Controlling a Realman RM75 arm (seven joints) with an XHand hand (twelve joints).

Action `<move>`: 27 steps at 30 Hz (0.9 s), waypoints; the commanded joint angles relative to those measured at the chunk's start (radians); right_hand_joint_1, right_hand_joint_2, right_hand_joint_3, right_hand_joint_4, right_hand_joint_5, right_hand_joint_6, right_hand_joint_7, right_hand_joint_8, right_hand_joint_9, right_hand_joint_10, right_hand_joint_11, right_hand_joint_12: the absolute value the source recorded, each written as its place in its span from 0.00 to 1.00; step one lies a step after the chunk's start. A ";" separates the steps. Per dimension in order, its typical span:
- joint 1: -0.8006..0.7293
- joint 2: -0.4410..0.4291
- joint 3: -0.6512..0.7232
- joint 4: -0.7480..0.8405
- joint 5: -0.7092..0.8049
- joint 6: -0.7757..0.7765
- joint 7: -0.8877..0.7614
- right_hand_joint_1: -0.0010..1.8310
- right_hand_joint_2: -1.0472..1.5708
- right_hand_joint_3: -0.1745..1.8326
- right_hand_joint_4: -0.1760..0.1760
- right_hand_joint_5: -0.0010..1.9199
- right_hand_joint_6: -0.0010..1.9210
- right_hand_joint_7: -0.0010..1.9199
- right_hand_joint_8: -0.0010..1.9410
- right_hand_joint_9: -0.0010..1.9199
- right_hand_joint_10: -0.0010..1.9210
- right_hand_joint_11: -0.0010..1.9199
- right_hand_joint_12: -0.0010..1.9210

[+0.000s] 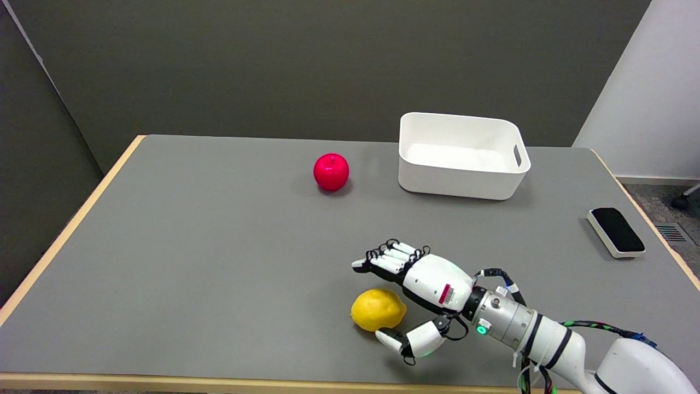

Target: Pick up the lemon.

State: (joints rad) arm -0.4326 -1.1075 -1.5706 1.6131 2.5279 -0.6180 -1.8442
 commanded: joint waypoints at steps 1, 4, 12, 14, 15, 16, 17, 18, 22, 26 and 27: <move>0.021 -0.005 -0.059 -0.063 0.030 0.087 -0.038 0.36 0.63 0.57 0.07 0.07 0.23 0.12 0.24 0.07 0.40 0.00 0.56; 0.033 -0.007 -0.059 -0.071 0.030 0.083 -0.038 0.38 0.63 0.57 0.07 0.07 0.22 0.13 0.24 0.08 0.40 0.00 0.57; 0.064 -0.035 -0.051 -0.105 0.049 -0.008 -0.166 0.53 0.69 0.55 0.13 0.12 0.29 0.16 0.51 0.19 0.56 0.07 0.67; 0.082 -0.056 -0.046 -0.133 0.051 -0.054 -0.176 0.55 0.71 0.52 0.13 0.12 0.38 0.13 0.67 0.20 0.67 0.11 0.72; 0.098 -0.067 -0.041 -0.163 0.051 -0.096 -0.176 0.55 0.72 0.51 0.12 0.11 0.43 0.12 0.73 0.20 0.72 0.12 0.73; 0.106 -0.075 -0.039 -0.183 0.051 -0.123 -0.176 0.60 0.80 0.39 0.10 0.11 0.50 0.16 0.86 0.20 0.81 0.11 0.82; 0.119 -0.085 -0.037 -0.212 0.051 -0.161 -0.176 0.65 0.90 0.26 0.08 0.11 0.58 0.20 1.00 0.19 0.90 0.09 0.91; 0.137 -0.100 -0.033 -0.248 0.052 -0.206 -0.171 0.65 0.90 0.26 0.08 0.12 0.60 0.20 1.00 0.19 0.91 0.08 0.93; 0.177 -0.137 -0.009 -0.315 0.052 -0.292 -0.169 0.59 0.92 0.14 0.06 0.24 0.80 0.28 1.00 0.26 0.98 0.01 1.00; 0.206 -0.145 0.035 -0.311 0.052 -0.294 -0.169 0.59 0.91 0.16 0.10 0.24 0.82 0.29 1.00 0.29 1.00 0.03 1.00; 0.214 -0.143 0.047 -0.306 0.052 -0.291 -0.169 0.59 0.92 0.15 0.09 0.23 0.83 0.29 1.00 0.29 1.00 0.04 1.00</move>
State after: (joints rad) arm -0.3458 -1.1647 -1.6067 1.4534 2.5675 -0.7101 -1.9652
